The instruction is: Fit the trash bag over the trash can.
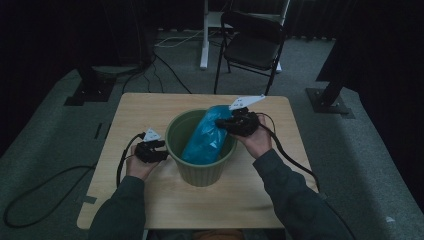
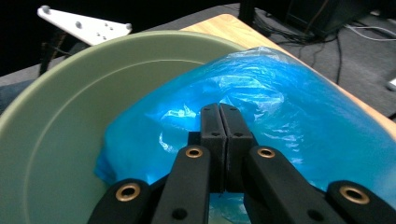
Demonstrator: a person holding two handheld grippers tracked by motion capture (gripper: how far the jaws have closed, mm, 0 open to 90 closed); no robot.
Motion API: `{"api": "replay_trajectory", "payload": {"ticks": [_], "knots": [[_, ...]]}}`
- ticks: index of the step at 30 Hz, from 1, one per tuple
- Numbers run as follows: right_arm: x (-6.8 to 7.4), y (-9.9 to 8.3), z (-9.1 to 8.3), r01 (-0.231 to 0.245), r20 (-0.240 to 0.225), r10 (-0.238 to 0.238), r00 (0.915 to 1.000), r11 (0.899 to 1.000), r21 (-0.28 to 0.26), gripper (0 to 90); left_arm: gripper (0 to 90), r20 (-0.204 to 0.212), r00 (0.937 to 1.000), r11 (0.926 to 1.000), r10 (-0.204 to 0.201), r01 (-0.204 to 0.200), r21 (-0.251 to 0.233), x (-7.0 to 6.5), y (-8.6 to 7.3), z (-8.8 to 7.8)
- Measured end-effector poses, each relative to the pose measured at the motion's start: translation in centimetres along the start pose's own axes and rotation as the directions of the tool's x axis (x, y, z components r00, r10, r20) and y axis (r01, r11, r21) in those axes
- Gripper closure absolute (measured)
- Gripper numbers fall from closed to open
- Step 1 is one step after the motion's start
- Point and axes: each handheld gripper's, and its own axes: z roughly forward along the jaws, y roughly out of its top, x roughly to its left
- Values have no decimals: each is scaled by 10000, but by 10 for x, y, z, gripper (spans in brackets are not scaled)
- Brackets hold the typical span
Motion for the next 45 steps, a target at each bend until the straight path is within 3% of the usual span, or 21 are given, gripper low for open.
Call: {"api": "replay_trajectory", "payload": {"ticks": [8, 10, 14, 17, 18, 21, 24, 27, 32, 37, 38, 45], "knots": [[19, 1, 16, 707, -996, -650, 9929, 9960, 551, 895, 496, -28, 10000, 10000, 27, -27, -5, 1, 0, -1], [20, 1, 18, 764, -1197, -694, 9904, 9956, 548, 829, 496, -28, 10000, 10000, 9, -9, -25, 1, 0, -1], [18, 2, 11, 730, -1165, -716, 9906, 9973, 74, 665, 496, -40, 10000, 10000, -28, 28, -54, 2, 0, -2], [13, 6, -6, 791, -1388, -874, 9865, 9948, -645, 599, 495, -48, 10000, 10000, -38, 38, -54, 2, 0, -1], [13, 6, -6, 791, -1388, -874, 9865, 9948, -645, 599, 495, -48, 10000, 10000, -38, 38, -54, 2, 0, -1], [7, 8, -23, 778, -1015, -880, 9909, 9919, -1003, 578, 495, -47, 10000, 10000, -2, 2, -61, 1, 0, -2], [-3, 4, -33, 613, -687, -697, 9952, 9912, -1176, 620, 495, -64, 10000, 10000, -32, 31, -58, 2, 0, -3], [-15, -5, -38, 550, -65, -558, 9984, 9947, -865, 665, 495, -71, 10000, 10000, -50, 50, -47, 2, 0, -2], [-31, -23, -44, 256, 438, -235, 9988, 9985, -486, 710, 495, -72, 10000, 10000, -39, 39, -48, 2, 0, -1], [-40, -42, -45, 20, 822, -4, 9966, 9998, -195, 671, 495, -81, 10000, 10000, -32, 31, -57, 2, 0, -3], [-47, -53, -45, -135, 1061, 146, 9942, 9998, -110, 663, 495, -76, 10000, 9999, -48, 48, -94, 2, 0, -3], [-65, -74, -44, -575, 1626, 550, 9852, 9983, 108, 652, 496, -105, 9999, 9998, -98, 96, -161, 2, 1, -4]]}}
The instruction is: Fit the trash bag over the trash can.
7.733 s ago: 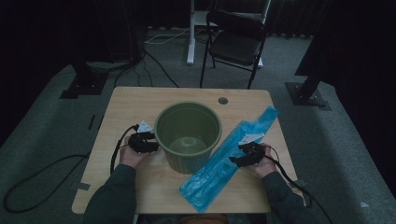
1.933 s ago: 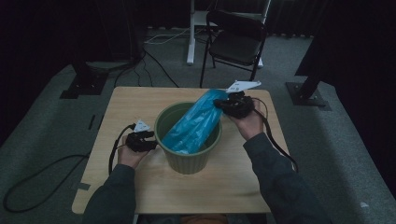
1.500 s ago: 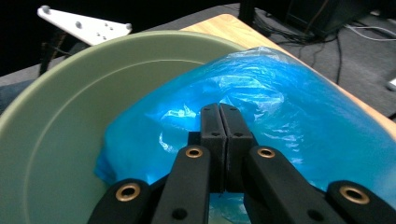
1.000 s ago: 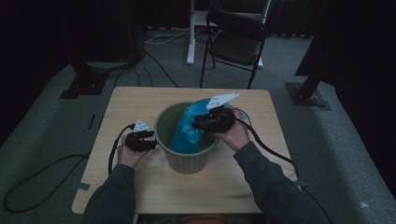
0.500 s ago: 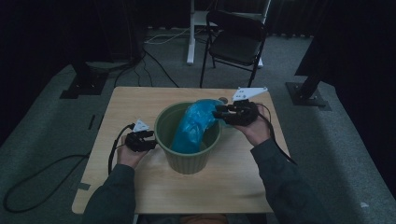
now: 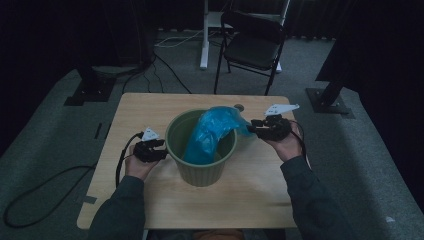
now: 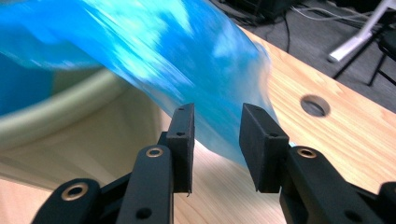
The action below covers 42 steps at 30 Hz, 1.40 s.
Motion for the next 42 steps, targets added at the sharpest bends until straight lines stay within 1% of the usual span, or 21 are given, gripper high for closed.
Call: {"api": "replay_trajectory", "payload": {"ticks": [3, 8, 10, 12, 15, 16, 17, 18, 19, 20, 21, 22, 25, 28, 31, 36, 40, 42], "knots": [[-5, -7, 4, 119, 135, -122, 9998, 9997, 227, 626, 496, 1, 10000, 10000, -37, 37, 6, 0, 0, 0], [-9, -11, 13, 299, 237, -314, 9992, 9978, 587, 582, 495, -29, 10000, 10000, -31, 31, -20, 1, 0, 0], [-12, -11, 16, 245, 164, -256, 9995, 9977, 632, 569, 496, -50, 10000, 10000, -38, 37, -26, 1, 0, -1], [-14, -10, 20, 398, -51, -395, 9992, 9975, 588, 553, 496, -77, 10000, 10000, -36, 36, -16, 1, 1, -1], [-15, -8, 27, 546, -300, -527, 9982, 9963, 666, 545, 496, -122, 9999, 9999, -109, 108, -74, 1, 1, -1], [-15, -7, 29, 562, -379, -537, 9978, 9960, 692, 594, 496, -146, 9998, 9999, -117, 116, -86, 2, 1, -2], [-15, -7, 29, 562, -379, -537, 9978, 9960, 692, 594, 497, -146, 9998, 9999, -117, 116, -86, 2, 1, -2], [-15, -6, 31, 585, -588, -544, 9968, 9958, 702, 759, 496, -143, 9997, 9998, -176, 174, -140, 2, 2, -2], [-15, -5, 31, 584, -649, -541, 9964, 9961, 662, 796, 496, -143, 9997, 9998, -176, 174, -140, 2, 2, -2], [-15, -5, 31, 584, -649, -541, 9964, 9961, 662, 796, 496, -157, 9997, 9997, -170, 167, -177, 2, 3, -3], [-13, -3, 30, 637, -780, -597, 9952, 9967, 502, 873, 496, -158, 9998, 9997, -158, 155, -209, 2, 4, -4], [-12, -2, 30, 668, -806, -630, 9948, 9967, 452, 889, 496, -153, 9997, 9996, -165, 161, -242, 2, 4, -5], [-8, 2, 26, 817, -810, -790, 9936, 9962, 306, 900, 496, -177, 9997, 9995, -139, 135, -269, 2, 6, -6], [-6, 8, 20, 924, -753, -911, 9930, 9956, 127, 900, 496, -230, 9997, 9990, -114, 104, -431, 2, 11, -8], [-6, 13, 14, 908, -831, -910, 9924, 9959, -58, 900, 496, -233, 9997, 9988, -104, 93, -485, 3, 14, -9], [-6, 16, 11, 897, -890, -909, 9919, 9958, -166, 900, 496, -168, 9999, 9990, -40, 33, -457, 3, 16, -8], [-6, 17, 11, 798, -955, -818, 9921, 9965, -249, 900, 495, -52, 10000, 9991, 72, -74, -425, 2, 17, -7], [-6, 18, 10, 777, -1013, -803, 9916, 9965, -296, 900, 494, 51, 9997, 9989, 234, -232, -420, -1, 18, -5]]}}
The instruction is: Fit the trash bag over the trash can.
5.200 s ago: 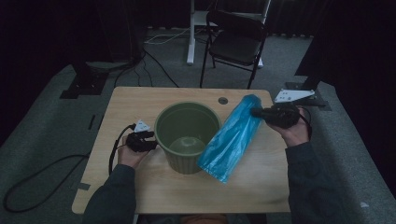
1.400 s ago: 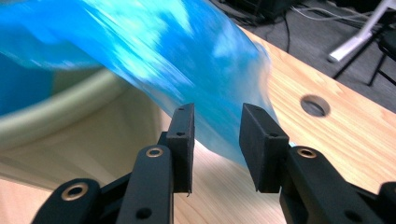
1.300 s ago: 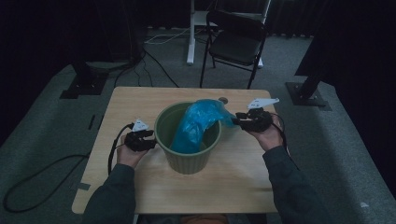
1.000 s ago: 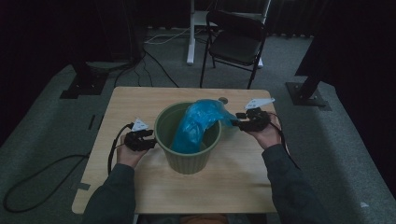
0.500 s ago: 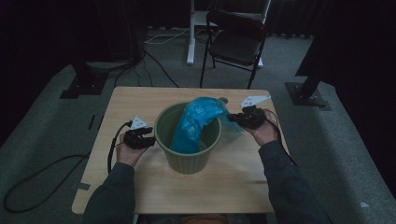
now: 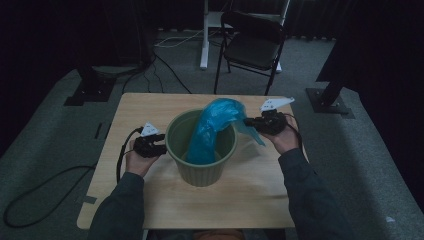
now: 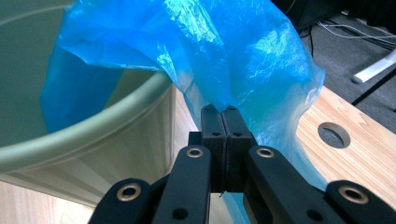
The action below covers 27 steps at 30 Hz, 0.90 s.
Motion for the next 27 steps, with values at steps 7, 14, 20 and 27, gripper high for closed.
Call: {"api": "replay_trajectory", "payload": {"ticks": [7, 14, 20, 27], "knots": [[3, 6, -3, 55, -317, -63, 9995, 9997, -257, 900, 500, 44, 9994, 9994, 353, -353, -53, -6, 5, 4], [12, 13, -9, 355, -503, -375, 9980, 9986, -400, 900, 508, 364, 9959, 9962, 824, -812, -329, -18, 12, 4], [19, 23, -13, 621, -563, -655, 9963, 9963, -601, 900, 508, 238, 9949, 9948, 981, -974, -295, -21, 16, 1], [31, 31, -16, 1019, -851, -1069, 9906, 9929, -611, 900, 516, -367, 9976, 9968, 595, -614, -515, -12, 17, -21]]}}
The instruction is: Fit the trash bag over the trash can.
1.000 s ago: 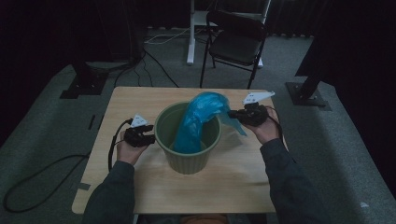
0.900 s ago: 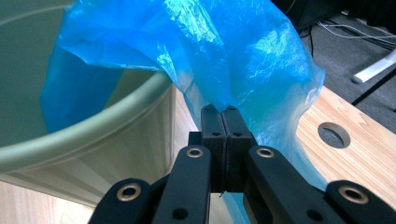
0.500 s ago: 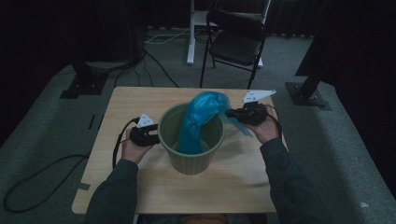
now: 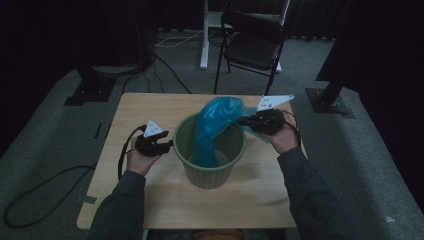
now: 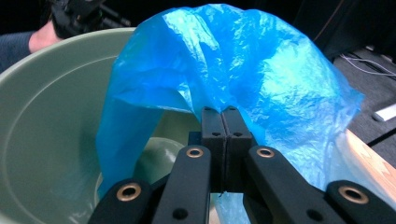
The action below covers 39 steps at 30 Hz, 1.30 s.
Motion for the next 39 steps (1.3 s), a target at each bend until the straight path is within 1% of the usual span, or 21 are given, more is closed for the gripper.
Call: {"api": "replay_trajectory", "payload": {"ticks": [2, 4, 5, 9, 14, 18, 23, 24, 27, 29, 30, 31, 32, 34, 35, 37, 38, 39], "knots": [[4, 2, 2, 132, -111, -131, 9999, 9999, 56, 900, 516, -54, 10000, 9999, -79, 79, -150, 2, 1, -8], [8, 3, 4, 277, -230, -274, 9994, 9995, 138, 900, 516, -4, 9998, 9992, -179, 178, -354, 3, 2, -15], [10, 4, 6, 382, -263, -377, 9989, 9991, 203, 900, 516, -37, 9999, 9991, -145, 143, -400, 4, 3, -19], [17, 8, 11, 657, -447, -640, 9969, 9972, 367, 900, 527, 95, 9999, 9984, -114, 119, -560, 5, 7, -33], [21, 12, 14, 798, -623, -771, 9951, 9959, 416, 899, 530, 272, 9995, 9958, -157, 181, -894, 6, 15, -48], [23, 14, 14, 896, -640, -867, 9942, 9950, 439, 898, 530, 261, 9997, 9947, 6, 21, -1030, 4, 22, -56], [25, 15, 15, 958, -738, -922, 9930, 9944, 458, 899, 520, 607, 9978, 9928, 279, -206, -1181, 0, 33, -59], [25, 15, 15, 958, -738, -922, 9930, 9944, 458, 899, 518, 607, 9978, 9928, 279, -206, -1181, 0, 33, -59], [26, 17, 16, 986, -803, -946, 9923, 9940, 479, 898, 505, 630, 9966, 9909, 531, -448, -1269, -8, 45, -57], [26, 17, 17, 990, -822, -949, 9921, 9940, 466, 898, 501, 638, 9963, 9904, 573, -487, -1297, -10, 47, -57], [26, 19, 17, 1042, -846, -1000, 9914, 9935, 464, 898, 491, 701, 9949, 9896, 720, -625, -1298, -14, 52, -56], [26, 19, 17, 1042, -846, -1000, 9914, 9935, 464, 898, 489, 701, 9949, 9896, 720, -625, -1298, -14, 52, -56], [27, 19, 17, 1032, -849, -990, 9915, 9936, 469, 898, 489, 807, 9932, 9885, 842, -731, -1324, -17, 56, -55], [28, 20, 18, 1022, -860, -982, 9914, 9938, 445, 899, 478, 871, 9911, 9866, 1008, -883, -1372, -22, 61, -55], [28, 20, 18, 1036, -873, -994, 9912, 9936, 452, 898, 478, 1046, 9881, 9846, 1124, -966, -1459, -26, 67, -54], [29, 21, 20, 1087, -931, -1040, 9902, 9929, 473, 898, 472, 1171, 9849, 9828, 1273, -1093, -1491, -31, 72, -53], [29, 21, 20, 1087, -931, -1040, 9902, 9929, 473, 898, 472, 1171, 9849, 9828, 1273, -1093, -1491, -31, 72, -53], [30, 21, 22, 1112, -989, -1063, 9894, 9927, 457, 899, 471, 1291, 9818, 9808, 1396, -1191, -1546, -35, 77, -51]]}}
